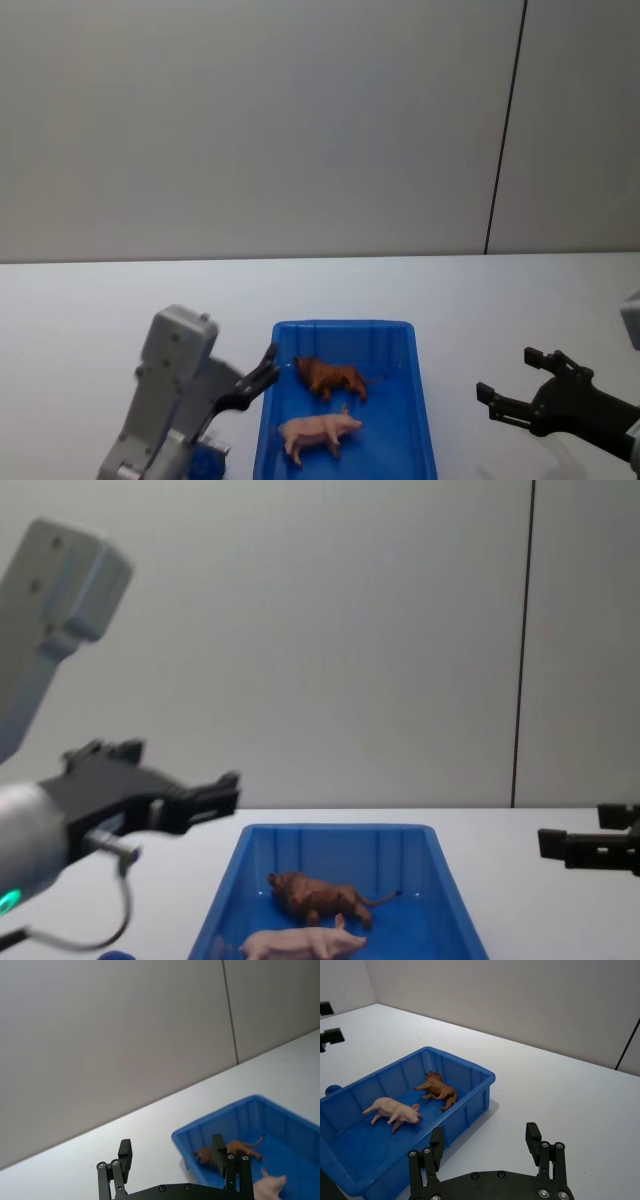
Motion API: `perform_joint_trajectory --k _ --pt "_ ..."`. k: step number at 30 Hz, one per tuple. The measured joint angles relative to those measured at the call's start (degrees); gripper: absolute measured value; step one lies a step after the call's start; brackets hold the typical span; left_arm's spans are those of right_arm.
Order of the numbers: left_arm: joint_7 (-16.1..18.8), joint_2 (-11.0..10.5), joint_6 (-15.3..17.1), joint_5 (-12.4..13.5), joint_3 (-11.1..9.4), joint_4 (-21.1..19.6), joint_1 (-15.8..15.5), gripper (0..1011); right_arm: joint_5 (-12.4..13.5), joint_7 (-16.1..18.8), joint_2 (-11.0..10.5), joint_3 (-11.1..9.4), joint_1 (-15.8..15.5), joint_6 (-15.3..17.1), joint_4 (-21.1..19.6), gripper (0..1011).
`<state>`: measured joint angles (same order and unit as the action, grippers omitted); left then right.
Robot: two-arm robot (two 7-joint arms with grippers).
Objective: Pick up the two dolls from the table and place them into the box.
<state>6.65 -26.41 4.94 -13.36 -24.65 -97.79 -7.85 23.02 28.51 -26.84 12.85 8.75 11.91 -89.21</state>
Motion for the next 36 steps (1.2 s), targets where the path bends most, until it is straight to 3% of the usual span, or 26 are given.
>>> perform_joint_trajectory --k 10,17,22,36 --pt "6.77 -6.25 -0.59 -5.52 1.09 -2.39 8.76 1001 0.47 -0.16 -0.43 -0.27 -0.45 -0.37 -0.16 1001" --pt "7.85 -9.02 -3.17 -8.57 1.43 -1.34 13.07 1001 0.60 -0.21 -0.57 -0.35 -0.60 -0.46 -0.20 1001" --pt "6.96 -10.18 -5.22 -9.87 1.59 -0.06 14.88 1001 0.68 -0.25 -0.66 -0.40 -0.67 -0.52 -0.23 1001" --pt "-0.81 -11.58 -13.33 -11.40 2.10 5.91 17.29 1001 0.78 -0.30 -0.74 -0.47 -0.76 -0.61 -0.28 1001"
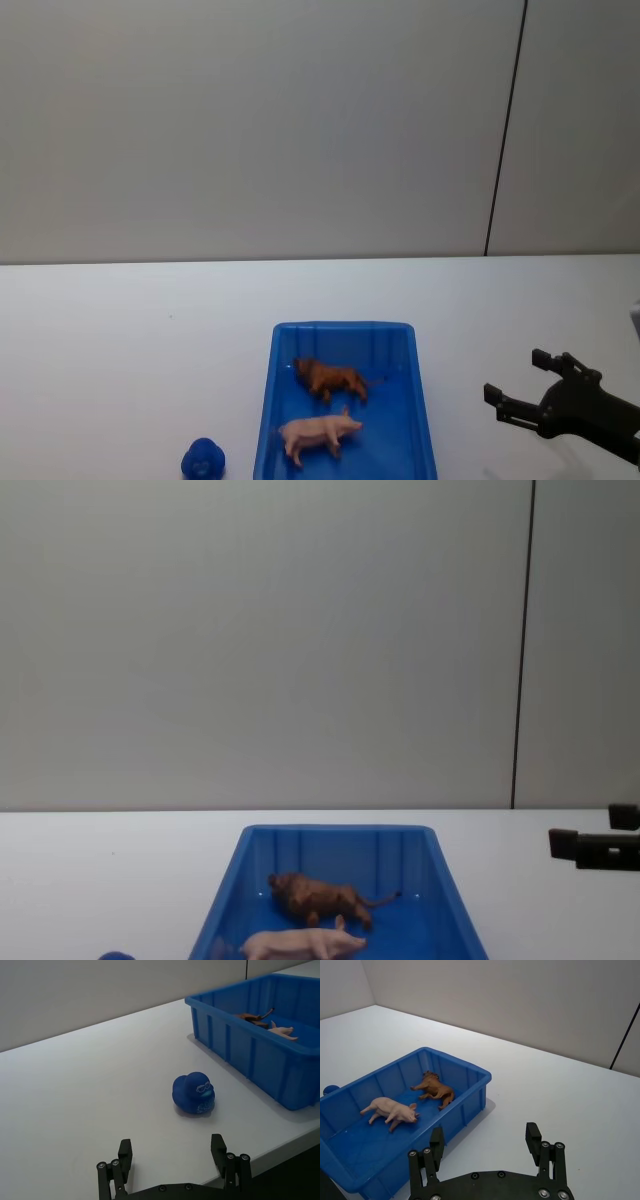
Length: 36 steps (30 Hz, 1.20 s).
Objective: Pick up the two dolls from the table and place them into the box.
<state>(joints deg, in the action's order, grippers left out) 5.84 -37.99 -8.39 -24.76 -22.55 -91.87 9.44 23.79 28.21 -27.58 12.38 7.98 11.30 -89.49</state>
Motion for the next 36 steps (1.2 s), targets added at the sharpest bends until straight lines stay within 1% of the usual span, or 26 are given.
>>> perform_joint_trajectory --k 2,8,10,11,14,15,16,17,18,21,25,28,32,33,34,36 --pt "-0.71 0.00 -0.95 -0.01 0.08 0.69 0.05 1001 0.01 0.00 -0.01 0.00 -0.01 -0.01 0.00 1001" --pt "-4.03 0.30 -5.86 0.05 0.33 3.73 -0.03 1001 0.02 0.00 -0.04 0.00 -0.04 -0.01 0.00 1001" --pt "-4.73 0.42 -6.94 0.15 0.37 4.40 -0.10 1001 0.02 0.00 -0.04 0.00 -0.04 -0.01 0.00 1001" --pt "-5.53 0.57 -8.32 0.29 0.40 5.21 -0.19 1001 0.02 0.00 -0.04 0.00 -0.04 -0.01 0.00 1001" --pt "-6.46 0.82 -10.02 0.46 0.43 6.31 -0.34 1001 0.02 0.01 -0.05 0.00 -0.04 -0.01 0.00 1001" --pt "-7.15 0.96 -11.44 0.67 0.44 6.90 -0.40 1001 0.02 0.01 -0.05 0.00 -0.04 -0.01 0.00 1001" --pt "-7.38 1.05 -11.98 0.76 0.45 7.24 -0.43 1001 0.02 0.01 -0.05 0.00 -0.04 -0.01 0.00 1001" --pt "-7.77 1.13 -13.28 0.91 0.51 7.57 -0.46 1001 0.02 0.01 -0.05 0.00 -0.04 -0.01 0.00 1001" --pt "-7.77 1.13 -13.28 0.91 0.51 7.57 -0.46 1001 0.02 0.01 -0.05 0.00 -0.04 -0.01 0.00 1001" --pt "-8.34 1.13 -16.35 1.37 0.92 8.01 -0.46 1001 0.02 0.01 -0.05 0.00 -0.04 -0.01 0.01 1001" --pt "-8.39 0.66 -18.86 1.95 1.50 7.40 -0.10 1001 0.02 0.01 -0.05 0.00 -0.04 0.00 0.01 1001" --pt "-8.05 0.10 -20.35 2.56 2.06 5.98 0.27 1001 0.02 0.01 -0.04 0.00 -0.04 0.00 0.01 1001" --pt "-7.00 -0.85 -21.36 3.46 2.96 3.50 0.79 1001 0.02 0.01 -0.04 0.00 -0.04 0.00 0.01 1001" --pt "-6.45 -1.25 -21.60 3.93 3.32 2.36 0.98 1001 0.02 0.01 -0.04 0.00 -0.04 0.00 0.01 1001" --pt "-6.45 -1.25 -21.60 3.93 3.32 2.36 0.98 1001 0.02 0.01 -0.04 0.00 -0.04 0.00 0.01 1001" --pt "-5.75 -1.95 -21.65 4.56 3.97 0.26 1.24 1001 0.02 0.01 -0.04 0.00 -0.04 0.00 0.01 1001"
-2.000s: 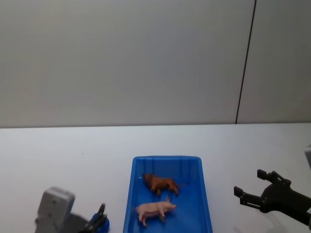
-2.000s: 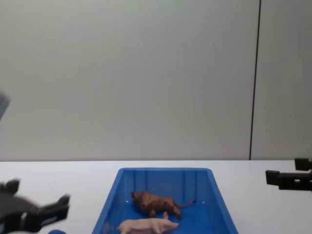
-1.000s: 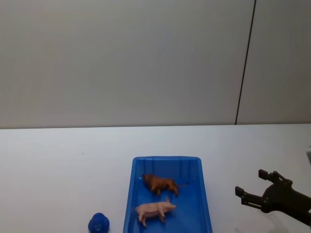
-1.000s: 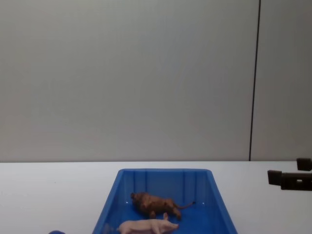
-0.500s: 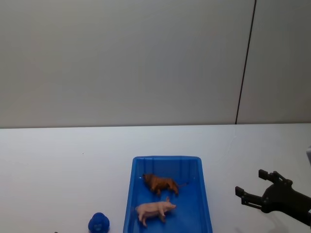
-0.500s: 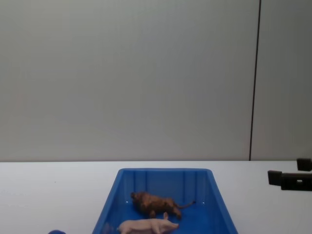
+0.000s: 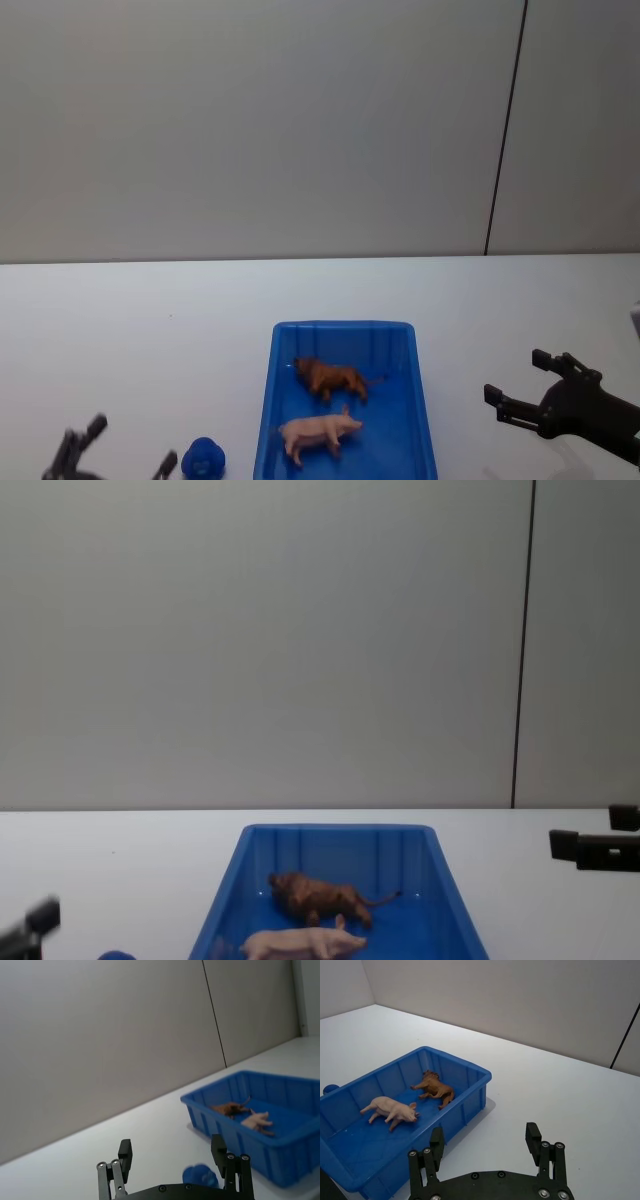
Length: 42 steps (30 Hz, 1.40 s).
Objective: Pick up the two dolls from the table and place them into the box.
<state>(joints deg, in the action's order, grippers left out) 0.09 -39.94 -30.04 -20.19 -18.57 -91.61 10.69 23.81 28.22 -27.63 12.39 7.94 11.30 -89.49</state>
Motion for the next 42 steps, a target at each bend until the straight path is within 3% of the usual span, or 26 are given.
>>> perform_joint_trajectory --k 7,11,18,27,42 --pt "1.65 -1.89 2.22 1.71 1.99 -6.58 0.05 1001 0.00 0.00 0.00 0.00 0.01 0.00 0.00 1001" --pt "1.74 -3.04 5.49 1.93 3.26 -10.66 -0.35 1001 0.00 0.00 0.00 0.00 0.00 0.00 0.00 1001" --pt "-0.06 -3.52 8.96 1.49 4.11 -13.21 -0.71 1001 0.00 0.00 0.00 0.00 0.00 0.00 0.00 1001" --pt "-3.36 -2.93 11.49 0.01 4.24 -12.04 -0.95 1001 0.00 0.00 0.00 0.00 0.01 0.00 0.00 1001" --pt "-9.62 -0.42 13.32 -1.86 3.84 -4.62 -2.59 1001 0.00 0.00 0.00 0.00 0.00 0.00 0.00 1001"
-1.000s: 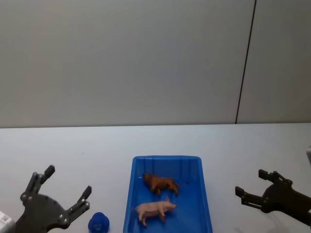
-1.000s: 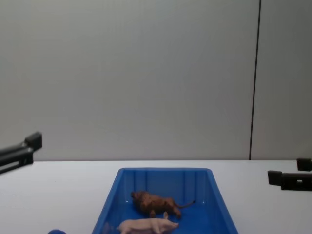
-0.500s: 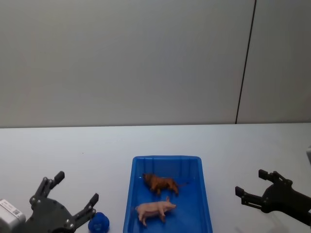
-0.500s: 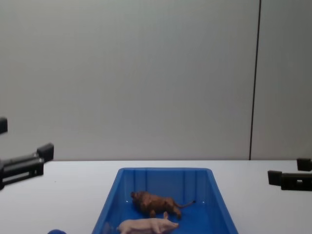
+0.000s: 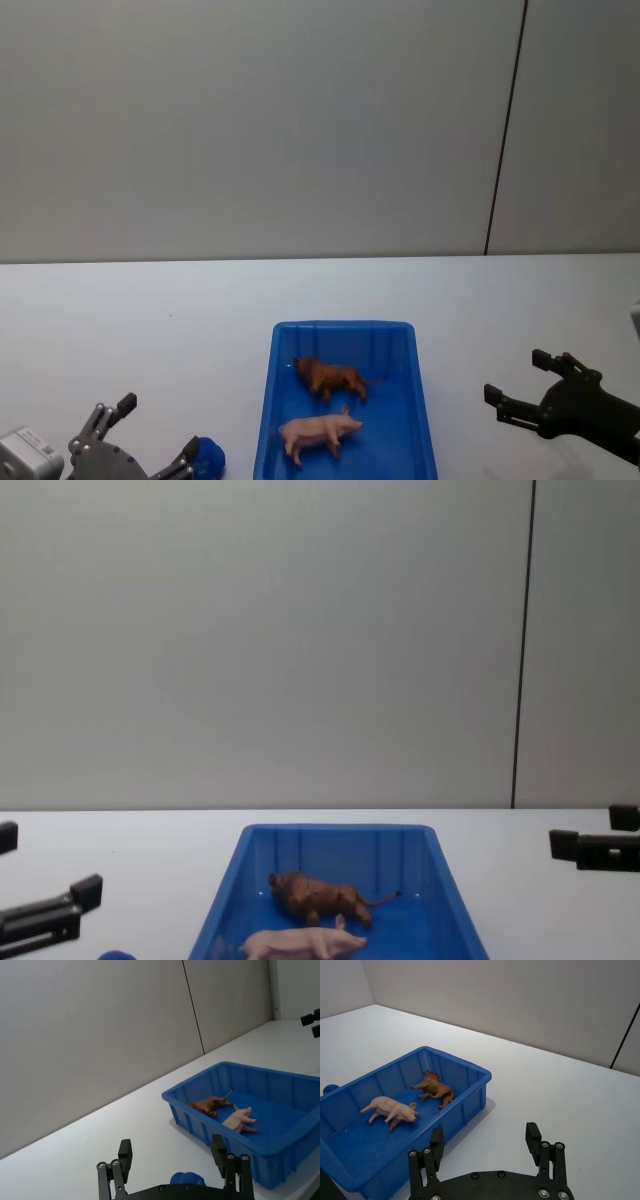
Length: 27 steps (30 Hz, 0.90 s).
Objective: Pick up the two dolls from the table and place them into the box.
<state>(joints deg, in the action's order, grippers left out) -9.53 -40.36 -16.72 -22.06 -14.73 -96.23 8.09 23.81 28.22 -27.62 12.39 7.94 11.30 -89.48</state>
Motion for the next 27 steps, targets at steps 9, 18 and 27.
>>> perform_joint_trajectory --k 9,18,27 --pt "-4.16 2.11 0.90 0.22 -0.48 4.71 -2.42 1001 0.00 0.00 0.00 0.00 0.00 0.00 0.00 1001" --pt "-8.53 4.80 1.87 1.53 -1.34 10.10 -5.78 1001 0.00 0.00 0.00 0.00 0.00 0.00 0.00 1001" --pt "-11.98 7.42 2.78 3.29 -2.15 15.36 -9.32 1001 0.00 0.00 0.00 0.00 0.00 0.00 0.00 1001"
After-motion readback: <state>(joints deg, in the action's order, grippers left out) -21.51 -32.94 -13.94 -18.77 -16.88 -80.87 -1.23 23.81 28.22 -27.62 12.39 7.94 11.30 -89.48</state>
